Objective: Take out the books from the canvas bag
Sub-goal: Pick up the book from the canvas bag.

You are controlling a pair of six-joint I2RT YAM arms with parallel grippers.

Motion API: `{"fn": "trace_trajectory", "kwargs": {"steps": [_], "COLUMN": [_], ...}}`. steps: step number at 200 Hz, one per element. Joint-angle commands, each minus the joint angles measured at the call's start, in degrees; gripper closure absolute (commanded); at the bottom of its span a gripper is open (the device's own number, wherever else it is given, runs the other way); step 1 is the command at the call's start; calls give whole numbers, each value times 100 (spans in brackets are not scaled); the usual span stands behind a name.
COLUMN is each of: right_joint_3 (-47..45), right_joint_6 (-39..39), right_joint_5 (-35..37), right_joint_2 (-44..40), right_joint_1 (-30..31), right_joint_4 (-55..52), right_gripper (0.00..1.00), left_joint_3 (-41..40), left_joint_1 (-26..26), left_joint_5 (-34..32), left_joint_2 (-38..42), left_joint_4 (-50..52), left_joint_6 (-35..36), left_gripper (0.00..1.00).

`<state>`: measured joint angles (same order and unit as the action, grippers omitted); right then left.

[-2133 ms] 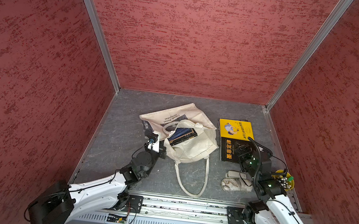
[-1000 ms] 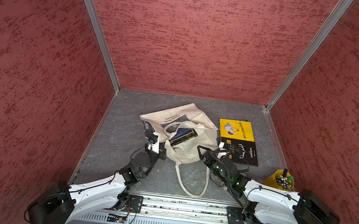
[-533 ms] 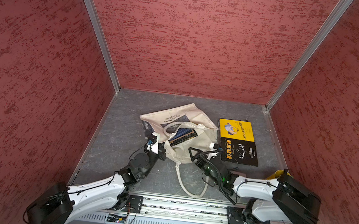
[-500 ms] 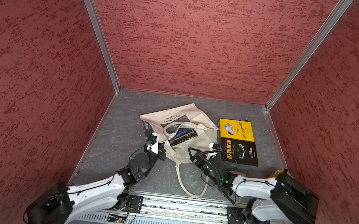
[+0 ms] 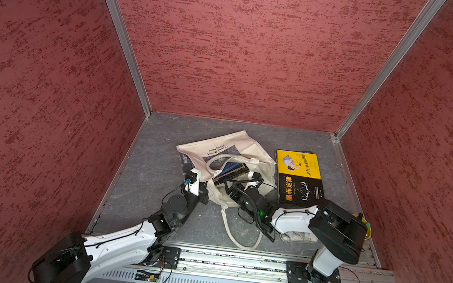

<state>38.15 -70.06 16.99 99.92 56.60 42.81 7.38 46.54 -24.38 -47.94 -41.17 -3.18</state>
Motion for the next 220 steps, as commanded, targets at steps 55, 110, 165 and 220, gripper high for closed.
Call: {"fn": "trace_trajectory", "kwargs": {"steps": [55, 110, 165, 220], "right_joint_3": [854, 1281, 1404, 1814], "right_joint_6": [98, 98, 1, 61], "right_joint_5": [-186, -353, -405, -464], "right_joint_2": [778, 1189, 1515, 1916], "right_joint_1": [-393, -688, -797, -887], "right_joint_4": [346, 279, 317, 285], "right_gripper": [39, 44, 49, 49], "left_joint_3": [1, 9, 13, 31], "left_joint_1": [-10, -8, -14, -15], "left_joint_5": [372, 434, 468, 522], "left_joint_2": [111, 62, 46, -30], "left_joint_4": [-567, -590, -585, -612], "left_joint_6": [-34, -48, -43, -51], "left_gripper": [100, 100, 100, 100]}}
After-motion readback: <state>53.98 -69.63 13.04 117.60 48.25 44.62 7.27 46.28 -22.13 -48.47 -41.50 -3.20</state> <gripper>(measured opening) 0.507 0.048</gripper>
